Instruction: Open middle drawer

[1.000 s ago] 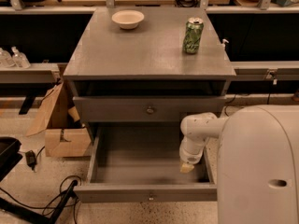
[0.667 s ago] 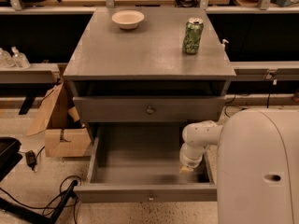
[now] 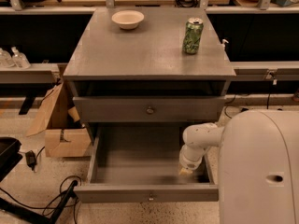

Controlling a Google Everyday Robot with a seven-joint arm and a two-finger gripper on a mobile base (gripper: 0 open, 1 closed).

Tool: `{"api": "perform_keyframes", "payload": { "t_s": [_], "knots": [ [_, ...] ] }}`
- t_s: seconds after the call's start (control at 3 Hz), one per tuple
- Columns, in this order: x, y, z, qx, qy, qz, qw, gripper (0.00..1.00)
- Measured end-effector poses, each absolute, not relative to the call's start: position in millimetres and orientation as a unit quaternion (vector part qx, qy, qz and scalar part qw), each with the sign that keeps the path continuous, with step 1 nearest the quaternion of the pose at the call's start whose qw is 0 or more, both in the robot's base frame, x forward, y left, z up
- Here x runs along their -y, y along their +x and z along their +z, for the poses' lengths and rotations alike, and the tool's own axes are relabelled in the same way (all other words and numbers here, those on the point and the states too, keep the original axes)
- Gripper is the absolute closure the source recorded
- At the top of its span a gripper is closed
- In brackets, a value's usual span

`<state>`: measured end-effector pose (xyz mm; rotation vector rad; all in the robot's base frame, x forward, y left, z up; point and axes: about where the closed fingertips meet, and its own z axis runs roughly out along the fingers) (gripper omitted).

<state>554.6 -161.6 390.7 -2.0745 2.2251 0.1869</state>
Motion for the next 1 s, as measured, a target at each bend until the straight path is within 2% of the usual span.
{"api": "perform_keyframes", "payload": {
  "t_s": [0.33, 1.0],
  "knots": [
    [168.7, 489.8, 380.0, -0.762, -0.636, 0.118, 0.018, 1.0],
    [168.4, 493.3, 380.0, -0.762, -0.636, 0.118, 0.018, 1.0]
  ]
}}
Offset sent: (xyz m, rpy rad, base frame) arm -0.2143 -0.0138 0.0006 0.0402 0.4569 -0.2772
